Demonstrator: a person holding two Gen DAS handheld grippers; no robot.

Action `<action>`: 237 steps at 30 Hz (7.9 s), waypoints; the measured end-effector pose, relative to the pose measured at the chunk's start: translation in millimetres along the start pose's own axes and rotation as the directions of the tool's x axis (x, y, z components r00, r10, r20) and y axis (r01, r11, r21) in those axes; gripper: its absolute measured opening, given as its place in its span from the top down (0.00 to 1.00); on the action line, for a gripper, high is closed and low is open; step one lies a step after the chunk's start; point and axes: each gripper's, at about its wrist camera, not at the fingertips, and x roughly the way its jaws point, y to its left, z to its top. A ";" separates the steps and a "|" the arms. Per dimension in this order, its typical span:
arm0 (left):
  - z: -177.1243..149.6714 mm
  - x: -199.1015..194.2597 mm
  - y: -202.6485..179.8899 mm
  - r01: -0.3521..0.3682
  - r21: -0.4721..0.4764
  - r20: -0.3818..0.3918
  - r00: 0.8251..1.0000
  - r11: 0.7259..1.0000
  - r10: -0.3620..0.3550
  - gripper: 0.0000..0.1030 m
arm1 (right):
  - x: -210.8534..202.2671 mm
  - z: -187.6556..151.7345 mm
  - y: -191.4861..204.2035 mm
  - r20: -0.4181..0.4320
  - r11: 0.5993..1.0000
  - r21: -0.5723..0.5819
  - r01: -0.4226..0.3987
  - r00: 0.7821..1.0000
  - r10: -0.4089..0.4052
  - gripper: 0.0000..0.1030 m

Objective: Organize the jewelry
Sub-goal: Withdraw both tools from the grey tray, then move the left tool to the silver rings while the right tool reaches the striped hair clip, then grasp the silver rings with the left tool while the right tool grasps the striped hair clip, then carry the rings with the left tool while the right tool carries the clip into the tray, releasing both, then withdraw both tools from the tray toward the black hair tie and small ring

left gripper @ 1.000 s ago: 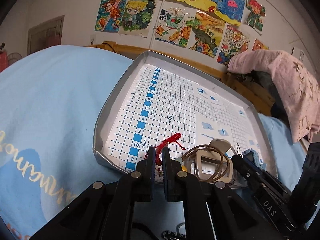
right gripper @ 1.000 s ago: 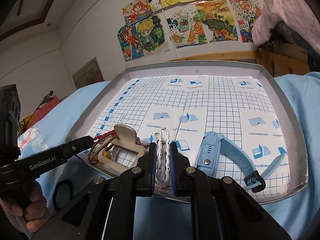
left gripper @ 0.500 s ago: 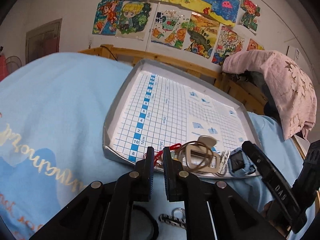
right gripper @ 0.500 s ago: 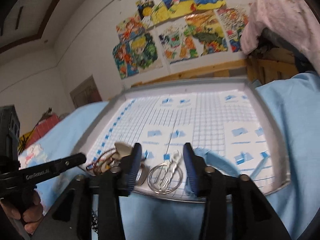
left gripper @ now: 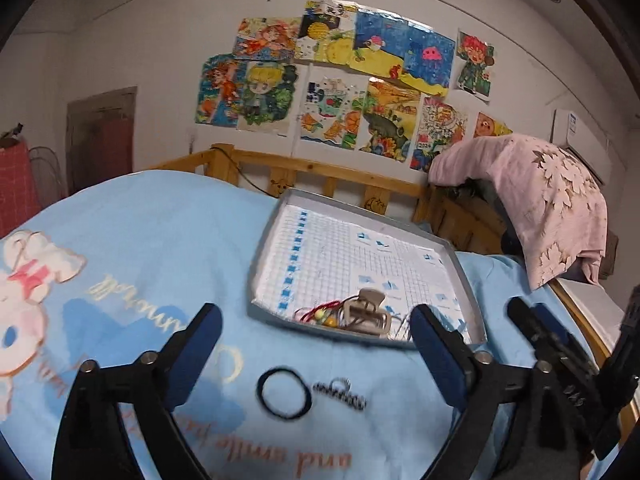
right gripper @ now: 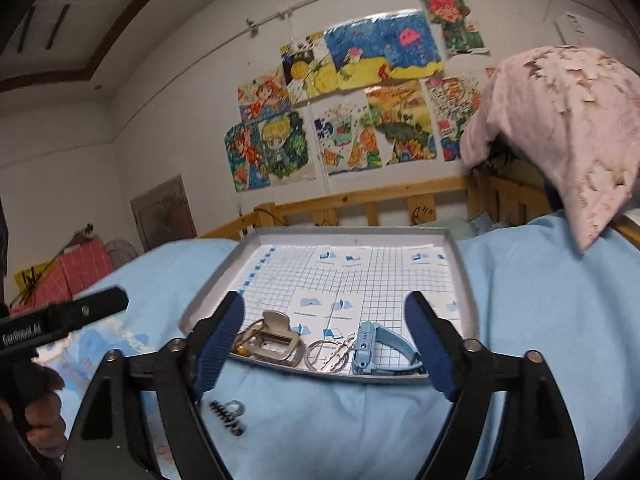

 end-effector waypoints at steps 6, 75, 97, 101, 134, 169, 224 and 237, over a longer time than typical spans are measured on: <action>-10.1 -65.3 15.0 -0.056 -0.035 0.111 0.992 0.998 0.059 0.00 | -56.7 7.7 14.7 0.098 0.999 -0.019 0.049 0.994 -0.047 0.02; -124.3 -30.1 66.9 0.092 -0.153 -0.270 0.954 0.984 -0.131 0.13 | -11.5 -53.5 13.1 -0.222 0.938 0.021 -0.347 0.913 0.343 0.02; -124.0 1.5 58.6 0.076 -0.113 -0.373 0.921 0.991 -0.113 0.36 | 33.8 -89.9 33.2 -0.419 0.924 0.027 -0.381 0.835 0.356 0.29; -121.6 16.4 63.5 0.043 -0.110 -0.393 0.916 0.993 -0.083 0.42 | 43.6 -97.6 43.1 -0.467 0.922 -0.007 -0.387 0.817 0.339 0.41; -112.5 53.8 74.0 -0.056 0.035 -0.327 0.943 0.998 0.064 0.65 | 86.0 -104.2 61.7 -0.509 0.921 -0.071 -0.384 0.808 0.297 0.86; -64.4 21.0 48.1 0.132 0.050 -0.202 0.972 0.990 -0.119 0.75 | 38.3 -73.4 39.6 -0.341 0.934 -0.060 -0.352 0.887 0.313 0.87; 3.8 8.0 20.1 -0.053 -0.028 0.073 0.996 0.998 0.055 0.00 | 11.8 0.9 17.7 -0.072 0.999 -0.007 -0.051 0.996 0.050 0.17; -42.9 -111.6 28.1 -0.099 0.078 0.191 0.978 0.992 0.083 0.00 | -111.2 -16.8 55.3 0.074 0.996 -0.093 -0.013 0.997 0.020 0.02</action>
